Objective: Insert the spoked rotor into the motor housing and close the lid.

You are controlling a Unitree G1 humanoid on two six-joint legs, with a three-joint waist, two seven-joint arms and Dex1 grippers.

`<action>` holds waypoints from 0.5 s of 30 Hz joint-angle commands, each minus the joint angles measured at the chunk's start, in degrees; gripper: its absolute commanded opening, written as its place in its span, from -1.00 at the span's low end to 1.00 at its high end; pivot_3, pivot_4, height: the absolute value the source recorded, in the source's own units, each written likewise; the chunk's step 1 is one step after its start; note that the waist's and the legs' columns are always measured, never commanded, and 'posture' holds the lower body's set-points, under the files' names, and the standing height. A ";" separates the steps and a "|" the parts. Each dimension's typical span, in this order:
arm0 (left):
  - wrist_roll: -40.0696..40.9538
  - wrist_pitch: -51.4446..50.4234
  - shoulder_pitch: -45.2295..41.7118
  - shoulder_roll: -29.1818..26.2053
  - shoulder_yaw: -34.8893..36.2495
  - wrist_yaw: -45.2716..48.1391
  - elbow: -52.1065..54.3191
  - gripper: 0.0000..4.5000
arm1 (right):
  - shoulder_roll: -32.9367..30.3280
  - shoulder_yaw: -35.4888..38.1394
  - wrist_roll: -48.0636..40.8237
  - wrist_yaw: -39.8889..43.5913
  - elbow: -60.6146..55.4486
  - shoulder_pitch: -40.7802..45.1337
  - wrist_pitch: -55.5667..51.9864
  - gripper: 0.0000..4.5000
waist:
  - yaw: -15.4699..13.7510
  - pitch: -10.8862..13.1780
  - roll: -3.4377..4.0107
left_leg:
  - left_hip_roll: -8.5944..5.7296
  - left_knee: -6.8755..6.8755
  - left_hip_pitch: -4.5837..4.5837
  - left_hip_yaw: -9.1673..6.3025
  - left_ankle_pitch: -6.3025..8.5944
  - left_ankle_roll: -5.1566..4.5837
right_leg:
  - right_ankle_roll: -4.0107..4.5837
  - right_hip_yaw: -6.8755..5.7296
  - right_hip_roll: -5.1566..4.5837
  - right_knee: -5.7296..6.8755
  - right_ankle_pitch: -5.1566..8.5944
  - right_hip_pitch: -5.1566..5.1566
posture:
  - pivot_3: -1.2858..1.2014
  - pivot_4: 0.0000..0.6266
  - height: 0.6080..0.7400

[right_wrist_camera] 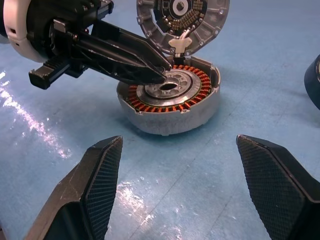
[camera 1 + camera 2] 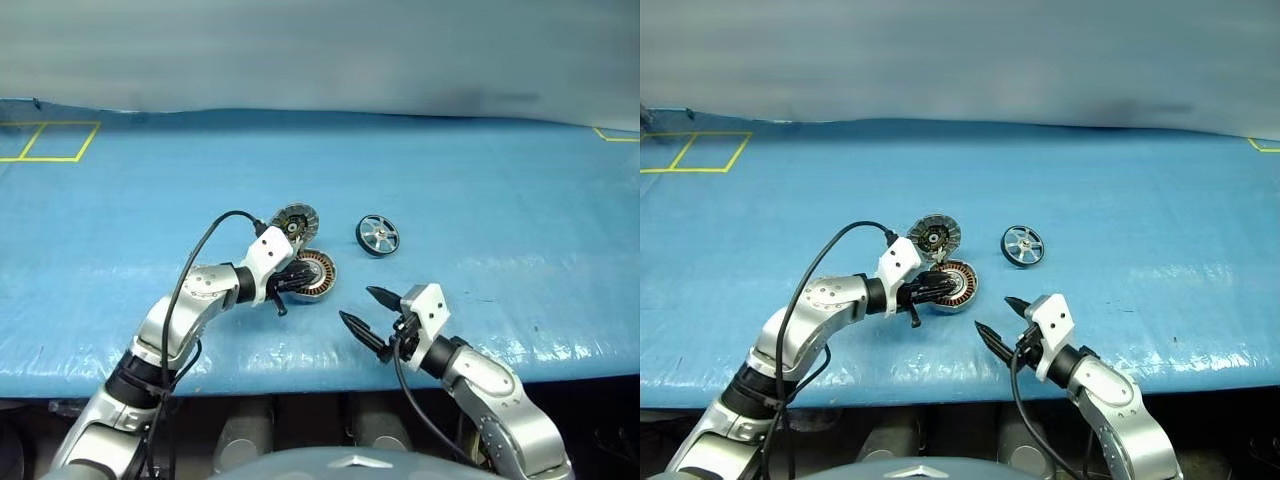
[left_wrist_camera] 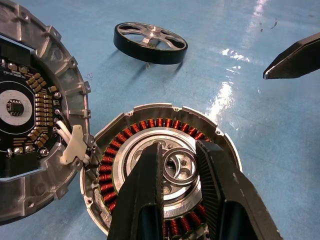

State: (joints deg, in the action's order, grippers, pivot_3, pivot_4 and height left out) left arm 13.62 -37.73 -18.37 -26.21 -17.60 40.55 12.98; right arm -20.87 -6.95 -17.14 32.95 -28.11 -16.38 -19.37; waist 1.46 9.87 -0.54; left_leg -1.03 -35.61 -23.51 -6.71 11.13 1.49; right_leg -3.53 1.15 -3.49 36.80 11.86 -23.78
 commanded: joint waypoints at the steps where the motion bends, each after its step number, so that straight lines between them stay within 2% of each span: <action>1: -1.72 2.96 -1.55 0.43 -1.24 0.61 -1.07 -0.71 | -0.06 -1.08 0.99 0.45 1.52 0.24 2.60 0.71 | -0.05 0.00 0.00 | 0.00 0.00 0.00 0.00 0.00 0.00 | 0.00 0.00 0.00 0.00 0.00 0.00 | 0.03 -0.52 1.00; 15: -3.85 4.68 -3.05 1.31 -2.49 2.20 -3.71 -0.71 | 0.98 -1.04 0.98 -0.81 3.01 0.78 3.19 0.71 | -0.10 0.00 0.00 | -0.01 -0.02 0.00 -0.01 0.00 0.00 | -0.02 0.00 0.00 0.02 -0.01 0.01 | 0.03 -0.52 1.00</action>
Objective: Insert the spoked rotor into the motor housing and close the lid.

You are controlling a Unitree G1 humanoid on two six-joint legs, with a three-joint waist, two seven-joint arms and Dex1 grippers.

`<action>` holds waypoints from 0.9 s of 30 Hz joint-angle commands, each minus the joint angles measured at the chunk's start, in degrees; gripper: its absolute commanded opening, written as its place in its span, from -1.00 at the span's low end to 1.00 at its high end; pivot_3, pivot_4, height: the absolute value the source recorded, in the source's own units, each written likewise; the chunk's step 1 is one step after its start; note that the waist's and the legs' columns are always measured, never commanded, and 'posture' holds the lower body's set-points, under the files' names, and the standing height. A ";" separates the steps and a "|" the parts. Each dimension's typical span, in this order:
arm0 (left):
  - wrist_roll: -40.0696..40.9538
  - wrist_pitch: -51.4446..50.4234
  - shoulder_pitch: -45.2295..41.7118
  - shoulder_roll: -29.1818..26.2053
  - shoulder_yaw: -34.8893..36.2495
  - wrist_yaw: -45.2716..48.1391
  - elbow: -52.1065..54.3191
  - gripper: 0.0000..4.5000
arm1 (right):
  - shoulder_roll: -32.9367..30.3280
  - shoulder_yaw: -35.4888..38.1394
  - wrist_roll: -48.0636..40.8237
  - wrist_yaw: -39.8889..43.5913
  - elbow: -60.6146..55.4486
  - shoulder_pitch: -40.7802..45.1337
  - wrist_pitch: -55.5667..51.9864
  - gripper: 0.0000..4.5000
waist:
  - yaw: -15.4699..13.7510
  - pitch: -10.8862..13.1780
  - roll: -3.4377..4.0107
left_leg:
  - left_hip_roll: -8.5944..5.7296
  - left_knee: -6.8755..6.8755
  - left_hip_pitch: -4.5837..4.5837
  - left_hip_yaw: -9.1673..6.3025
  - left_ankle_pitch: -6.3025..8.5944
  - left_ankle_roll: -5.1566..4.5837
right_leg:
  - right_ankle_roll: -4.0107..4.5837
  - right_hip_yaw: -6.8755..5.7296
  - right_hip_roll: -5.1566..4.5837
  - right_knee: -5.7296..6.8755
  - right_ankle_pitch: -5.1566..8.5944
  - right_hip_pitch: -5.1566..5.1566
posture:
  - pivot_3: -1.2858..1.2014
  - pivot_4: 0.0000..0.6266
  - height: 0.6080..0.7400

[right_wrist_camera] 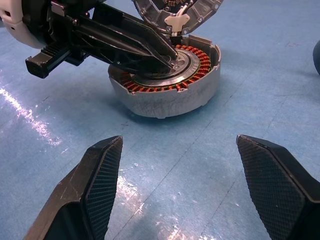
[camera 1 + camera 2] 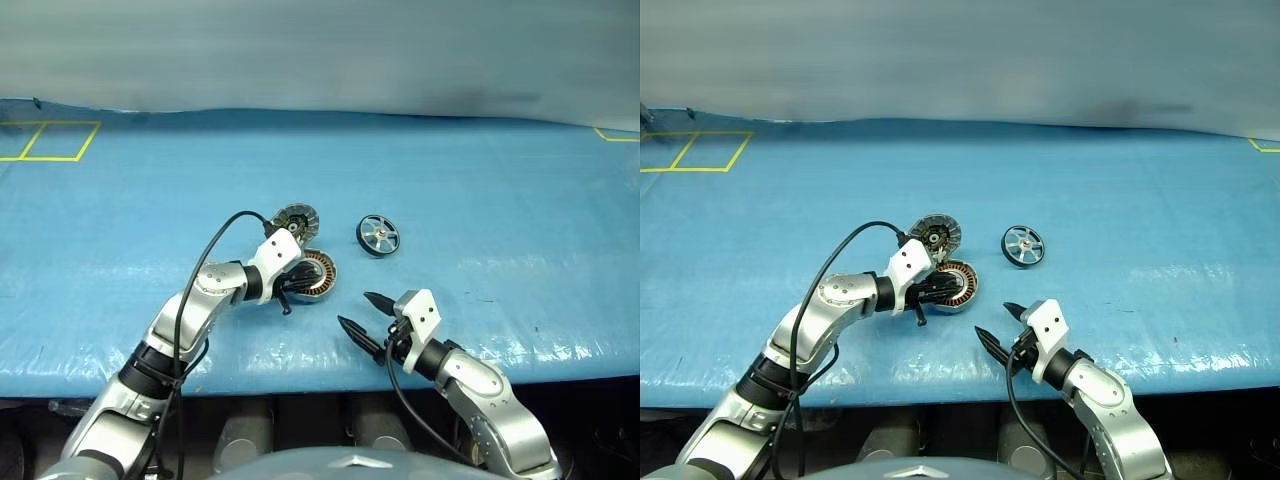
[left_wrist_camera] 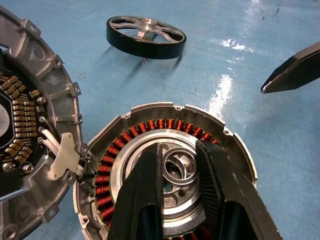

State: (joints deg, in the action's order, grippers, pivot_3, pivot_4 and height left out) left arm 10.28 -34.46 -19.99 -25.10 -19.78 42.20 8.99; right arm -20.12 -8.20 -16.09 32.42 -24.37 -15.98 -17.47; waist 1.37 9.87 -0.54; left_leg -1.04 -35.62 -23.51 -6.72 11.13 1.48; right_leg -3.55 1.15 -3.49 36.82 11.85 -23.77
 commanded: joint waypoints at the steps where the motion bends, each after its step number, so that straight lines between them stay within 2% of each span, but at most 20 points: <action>1: -0.77 1.47 -1.53 0.30 -0.38 0.66 0.10 -0.71 | 0.24 0.28 -0.09 -0.35 -0.74 0.43 1.25 0.71 | -0.02 0.00 0.00 | 0.00 0.00 0.00 0.00 0.00 0.00 | 0.00 0.00 0.00 0.00 0.00 0.00 | 0.03 -0.52 1.00; 19: -1.89 2.19 -1.81 2.46 0.48 0.44 -1.21 -0.71 | -0.06 1.12 -0.94 -1.45 -2.05 0.50 0.40 0.71 | -0.01 0.00 0.00 | -0.01 -0.06 0.01 0.00 0.00 0.00 | -0.02 0.00 0.00 0.02 -0.01 0.04 | 0.03 -0.52 1.00; 27: -2.02 1.90 -1.16 1.87 0.97 0.75 -0.20 0.47 | -0.42 1.21 -1.24 -1.30 -2.17 0.60 0.00 0.71 | -0.02 0.00 0.00 | -0.01 -0.07 0.02 -0.01 0.00 -0.01 | -0.03 0.01 0.00 0.04 -0.02 0.04 | 0.03 -0.52 1.00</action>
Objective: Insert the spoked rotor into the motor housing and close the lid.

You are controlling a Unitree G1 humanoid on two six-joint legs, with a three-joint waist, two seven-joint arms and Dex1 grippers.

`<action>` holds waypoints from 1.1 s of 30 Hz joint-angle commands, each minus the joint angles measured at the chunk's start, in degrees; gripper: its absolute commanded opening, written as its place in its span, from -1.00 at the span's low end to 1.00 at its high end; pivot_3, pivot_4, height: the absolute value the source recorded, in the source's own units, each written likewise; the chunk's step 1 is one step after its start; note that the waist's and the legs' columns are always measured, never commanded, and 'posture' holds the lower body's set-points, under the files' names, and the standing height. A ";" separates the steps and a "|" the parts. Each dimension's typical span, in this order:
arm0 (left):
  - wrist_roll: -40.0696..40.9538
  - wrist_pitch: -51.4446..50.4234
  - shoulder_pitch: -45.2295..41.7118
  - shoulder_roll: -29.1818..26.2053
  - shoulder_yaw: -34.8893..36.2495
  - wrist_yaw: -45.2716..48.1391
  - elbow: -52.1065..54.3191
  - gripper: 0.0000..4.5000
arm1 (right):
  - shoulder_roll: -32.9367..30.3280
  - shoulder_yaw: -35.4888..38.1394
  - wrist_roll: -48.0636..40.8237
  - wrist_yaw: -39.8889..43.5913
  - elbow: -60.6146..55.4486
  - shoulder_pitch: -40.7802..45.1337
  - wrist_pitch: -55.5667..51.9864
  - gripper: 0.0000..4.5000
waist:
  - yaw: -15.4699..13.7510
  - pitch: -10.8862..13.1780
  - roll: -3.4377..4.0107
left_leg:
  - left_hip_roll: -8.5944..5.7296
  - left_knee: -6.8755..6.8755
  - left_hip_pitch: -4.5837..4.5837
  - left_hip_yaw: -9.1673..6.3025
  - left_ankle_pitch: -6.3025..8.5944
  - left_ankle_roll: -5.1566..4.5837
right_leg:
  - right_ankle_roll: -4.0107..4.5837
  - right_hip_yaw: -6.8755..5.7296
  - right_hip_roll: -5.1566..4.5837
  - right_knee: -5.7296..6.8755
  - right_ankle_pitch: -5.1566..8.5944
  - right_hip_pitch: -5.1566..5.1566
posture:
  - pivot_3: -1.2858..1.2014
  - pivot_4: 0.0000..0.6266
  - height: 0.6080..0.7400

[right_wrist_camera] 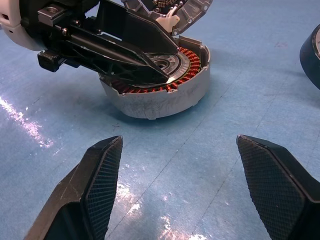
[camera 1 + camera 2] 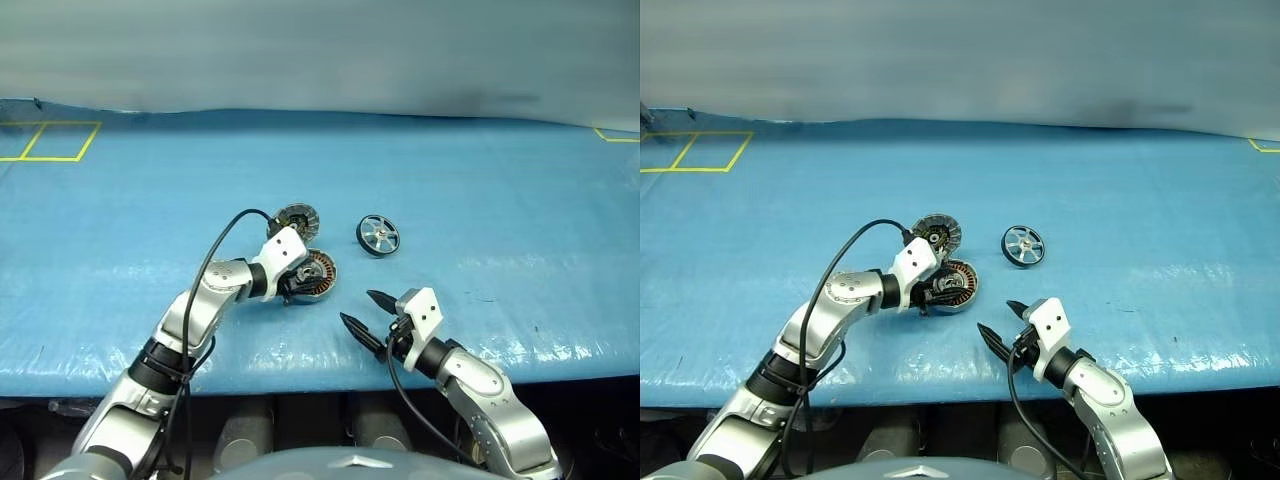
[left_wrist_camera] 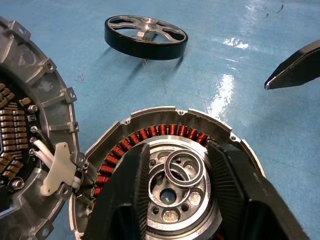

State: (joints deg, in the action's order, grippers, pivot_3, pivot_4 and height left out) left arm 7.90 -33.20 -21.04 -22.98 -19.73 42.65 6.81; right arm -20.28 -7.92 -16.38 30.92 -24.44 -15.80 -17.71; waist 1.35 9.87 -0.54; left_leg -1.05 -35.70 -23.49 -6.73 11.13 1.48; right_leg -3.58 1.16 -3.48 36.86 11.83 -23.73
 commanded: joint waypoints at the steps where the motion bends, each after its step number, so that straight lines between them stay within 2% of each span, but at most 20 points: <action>1: 0.21 0.72 0.03 -0.24 1.05 -0.04 2.17 0.60 | -0.30 0.93 -0.91 0.19 -2.06 0.48 0.23 0.71 | 0.00 0.00 0.00 | 0.00 0.00 0.00 0.00 0.00 0.00 | 0.00 0.00 0.00 0.00 0.00 0.00 | 0.03 -0.52 1.00; 3: 0.30 0.80 0.15 -0.35 1.41 -0.21 2.66 0.92 | -0.40 0.99 -1.01 0.21 -2.08 0.64 0.10 0.71 | 0.01 0.00 0.00 | 0.00 -0.01 0.01 0.00 0.00 0.00 | 0.00 0.00 0.00 0.00 0.00 0.00 | 0.03 -0.52 1.00; 4: 0.96 0.82 0.32 -0.16 2.07 -0.18 3.28 0.98 | -0.47 0.99 -1.01 0.23 -2.08 0.73 0.06 0.71 | 0.02 0.00 0.00 | 0.00 -0.01 0.01 0.00 0.00 0.00 | 0.00 0.00 0.00 0.01 0.00 0.01 | 0.03 -0.52 1.00; 7: 3.26 -0.08 0.88 0.43 3.98 0.29 5.41 0.98 | -0.68 0.98 -1.06 0.30 -2.26 0.94 -0.01 0.71 | 0.00 0.00 0.00 | 0.00 -0.01 0.01 0.00 0.00 0.00 | 0.00 0.00 0.00 0.01 0.00 0.01 | 0.03 -0.52 1.00; 10: 6.51 -1.13 2.04 0.21 6.18 1.16 8.56 0.68 | -0.75 1.07 -1.50 0.12 -3.11 1.90 -0.87 0.71 | 0.05 0.00 0.00 | 0.00 -0.01 0.01 -0.01 0.00 0.00 | 0.00 0.00 0.00 0.00 0.00 0.01 | 0.03 -0.52 1.00; 15: 9.99 -2.05 5.16 -0.65 8.75 1.41 12.85 -0.05 | 0.18 1.03 -0.89 -3.51 -6.05 4.73 -4.71 0.71 | 0.15 -0.01 0.01 | 0.01 -0.03 0.04 -0.01 0.00 0.00 | 0.00 0.01 0.00 0.03 0.00 0.03 | 0.03 -0.52 1.00; 21: 11.60 1.19 10.82 -2.51 11.52 0.71 16.31 -0.92 | -0.01 0.33 -1.53 -7.59 -10.12 10.88 -16.15 0.71 | 0.08 -0.01 0.01 | 0.01 -0.06 0.02 -0.02 0.00 0.00 | 0.00 0.01 0.01 0.02 -0.01 0.03 | 0.03 -0.52 1.00; 22: 11.31 1.97 12.20 -2.63 12.03 0.08 16.74 -1.00 | -0.31 -0.37 -1.08 -7.99 -10.48 12.22 -18.12 0.53 | 0.11 -0.01 0.01 | 0.00 -0.06 0.02 -0.01 0.00 0.00 | 0.00 0.02 0.00 0.02 -0.01 0.03 | 0.03 -0.52 1.00; 23: 10.94 2.49 13.54 -2.59 12.48 -0.72 17.12 -1.00 | -0.58 -1.07 -0.70 -8.38 -10.75 13.40 -20.07 0.44 | 0.13 -0.01 0.02 | 0.00 -0.06 0.02 -0.01 0.00 0.00 | 0.00 0.02 0.00 0.02 -0.01 0.03 | 0.03 -0.52 1.00; 27: 9.85 5.36 18.94 -2.55 13.79 -3.20 18.43 -1.00 | -3.32 -5.77 3.54 -9.55 -11.18 18.48 -25.51 -0.17 | 0.08 -0.01 0.02 | 0.01 -0.05 0.02 -0.03 0.00 0.00 | 0.01 0.01 0.00 0.02 -0.01 0.02 | 0.03 -0.52 1.00; 32: 6.96 12.64 24.75 -1.98 14.32 -6.04 18.45 -1.00 | -1.07 -9.24 4.41 -11.44 -11.07 24.86 -31.08 -0.90 | 0.00 -0.01 0.02 | 0.01 -0.05 0.01 -0.02 0.00 0.00 | 0.01 0.01 0.00 0.02 -0.01 0.00 | 0.03 -0.52 1.00; 33: 6.90 13.55 25.70 -1.66 14.55 -6.55 18.45 -1.00 | -0.39 -10.02 4.61 -11.76 -10.73 26.36 -32.30 -0.98 | 0.02 -0.01 0.01 | 0.01 -0.05 0.01 -0.02 0.00 0.00 | 0.01 0.01 0.00 0.02 -0.01 0.00 | 0.03 -0.52 1.00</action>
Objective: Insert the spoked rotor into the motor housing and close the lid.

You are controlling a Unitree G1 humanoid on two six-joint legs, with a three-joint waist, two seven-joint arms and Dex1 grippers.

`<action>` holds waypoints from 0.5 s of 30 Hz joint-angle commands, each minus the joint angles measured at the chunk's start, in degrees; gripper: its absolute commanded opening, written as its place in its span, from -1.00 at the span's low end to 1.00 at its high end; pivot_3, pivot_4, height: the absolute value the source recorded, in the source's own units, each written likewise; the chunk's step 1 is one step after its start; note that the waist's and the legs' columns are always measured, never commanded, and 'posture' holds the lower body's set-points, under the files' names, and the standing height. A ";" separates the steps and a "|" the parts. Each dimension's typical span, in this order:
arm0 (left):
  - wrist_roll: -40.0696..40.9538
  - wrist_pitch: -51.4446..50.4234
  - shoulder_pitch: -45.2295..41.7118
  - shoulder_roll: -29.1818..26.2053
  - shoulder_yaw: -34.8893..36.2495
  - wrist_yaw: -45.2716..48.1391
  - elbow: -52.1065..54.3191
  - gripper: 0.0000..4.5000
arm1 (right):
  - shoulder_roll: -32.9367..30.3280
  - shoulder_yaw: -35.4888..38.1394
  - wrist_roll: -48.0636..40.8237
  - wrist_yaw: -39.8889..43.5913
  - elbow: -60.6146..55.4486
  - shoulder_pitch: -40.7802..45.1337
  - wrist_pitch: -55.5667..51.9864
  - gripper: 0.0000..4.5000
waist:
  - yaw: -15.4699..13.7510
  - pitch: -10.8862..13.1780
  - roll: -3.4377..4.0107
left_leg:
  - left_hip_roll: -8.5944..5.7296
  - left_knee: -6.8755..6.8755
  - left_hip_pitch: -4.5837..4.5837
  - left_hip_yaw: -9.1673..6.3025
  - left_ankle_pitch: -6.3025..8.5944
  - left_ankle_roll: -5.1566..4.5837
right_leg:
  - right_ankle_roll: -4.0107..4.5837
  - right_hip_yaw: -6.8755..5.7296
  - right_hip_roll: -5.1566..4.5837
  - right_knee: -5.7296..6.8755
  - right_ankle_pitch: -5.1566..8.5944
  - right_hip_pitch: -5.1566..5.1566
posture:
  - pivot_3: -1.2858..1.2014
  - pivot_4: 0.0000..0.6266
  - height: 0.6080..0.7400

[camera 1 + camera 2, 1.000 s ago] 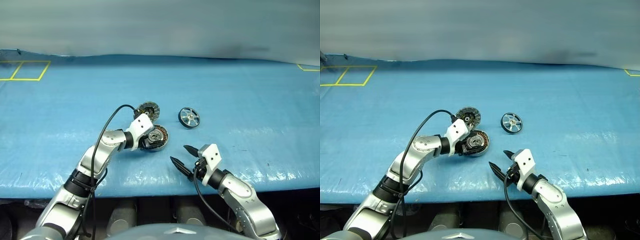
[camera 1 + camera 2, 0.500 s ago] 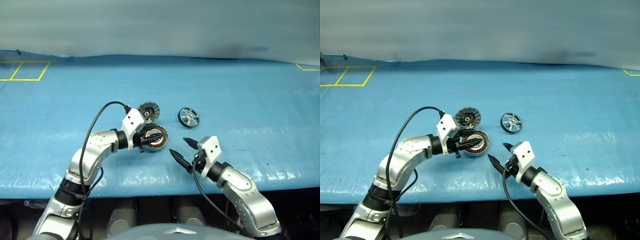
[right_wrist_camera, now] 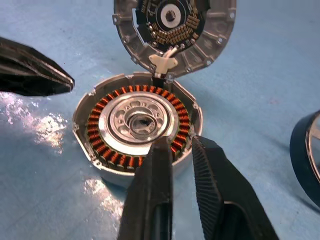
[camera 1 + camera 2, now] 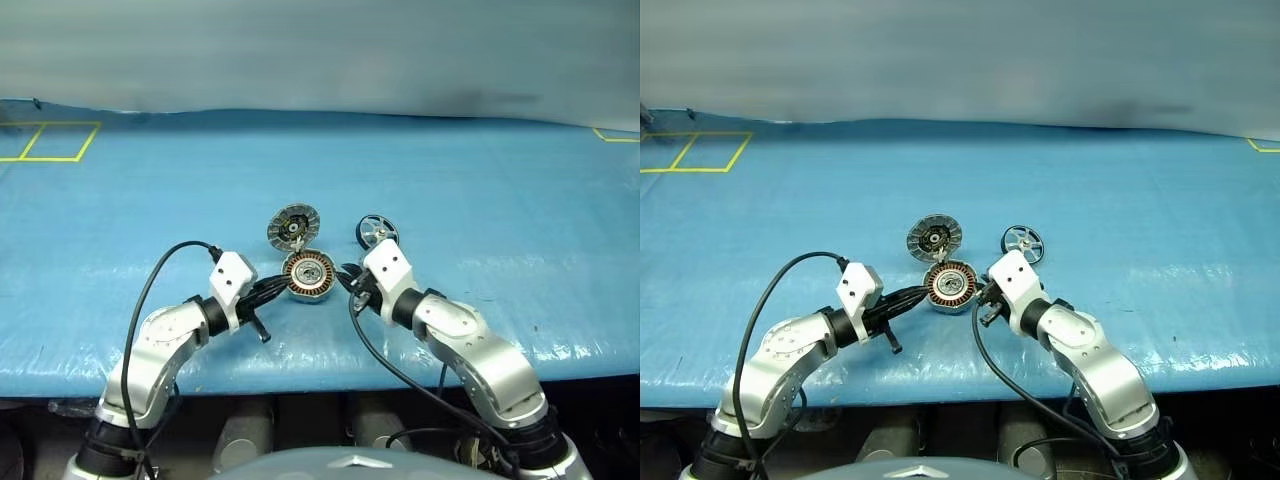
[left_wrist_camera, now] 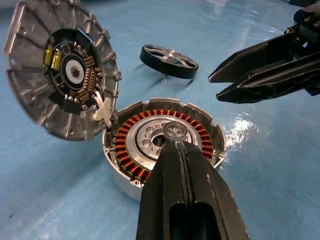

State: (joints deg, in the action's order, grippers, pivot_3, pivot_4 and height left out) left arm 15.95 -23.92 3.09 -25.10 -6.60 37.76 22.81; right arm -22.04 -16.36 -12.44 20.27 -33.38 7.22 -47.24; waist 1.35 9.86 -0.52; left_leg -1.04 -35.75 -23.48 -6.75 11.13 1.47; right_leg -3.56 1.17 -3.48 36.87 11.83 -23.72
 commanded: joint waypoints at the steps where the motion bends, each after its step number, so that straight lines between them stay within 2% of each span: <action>1: -1.26 5.23 2.30 0.70 1.55 -2.08 2.40 -1.00 | 1.95 -2.11 0.75 -1.34 -1.53 4.53 -3.79 -0.98 | 0.02 0.00 0.00 | 0.00 -0.01 0.00 0.00 0.00 0.00 | 0.00 0.00 0.00 0.00 0.00 0.00 | 0.03 -0.52 1.00; 6: -1.74 8.77 5.03 1.56 1.82 -3.50 1.74 -1.00 | 4.33 -4.33 0.60 -1.37 0.68 9.57 -8.39 -0.98 | -0.01 0.00 0.00 | -0.01 0.00 -0.01 0.00 0.00 0.00 | 0.00 0.00 0.00 -0.01 0.00 -0.01 | 0.03 -0.52 1.00; 15: -1.58 11.82 7.86 1.53 1.81 -2.38 -0.28 -1.00 | 3.11 -8.14 0.68 0.57 3.11 15.19 -14.76 -0.98 | 0.30 0.00 0.01 | 0.00 0.03 -0.03 0.00 0.00 -0.01 | 0.01 -0.02 0.00 -0.01 0.00 -0.05 | 0.03 -0.52 1.00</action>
State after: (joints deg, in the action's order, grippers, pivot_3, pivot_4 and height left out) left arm 14.14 -13.80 10.83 -23.58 -5.15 35.08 22.45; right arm -18.86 -24.34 -11.87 20.60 -29.41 21.07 -61.18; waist 1.64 9.86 -0.51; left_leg -1.04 -35.72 -23.51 -6.75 11.13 1.47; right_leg -3.56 1.14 -3.48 36.87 11.82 -23.78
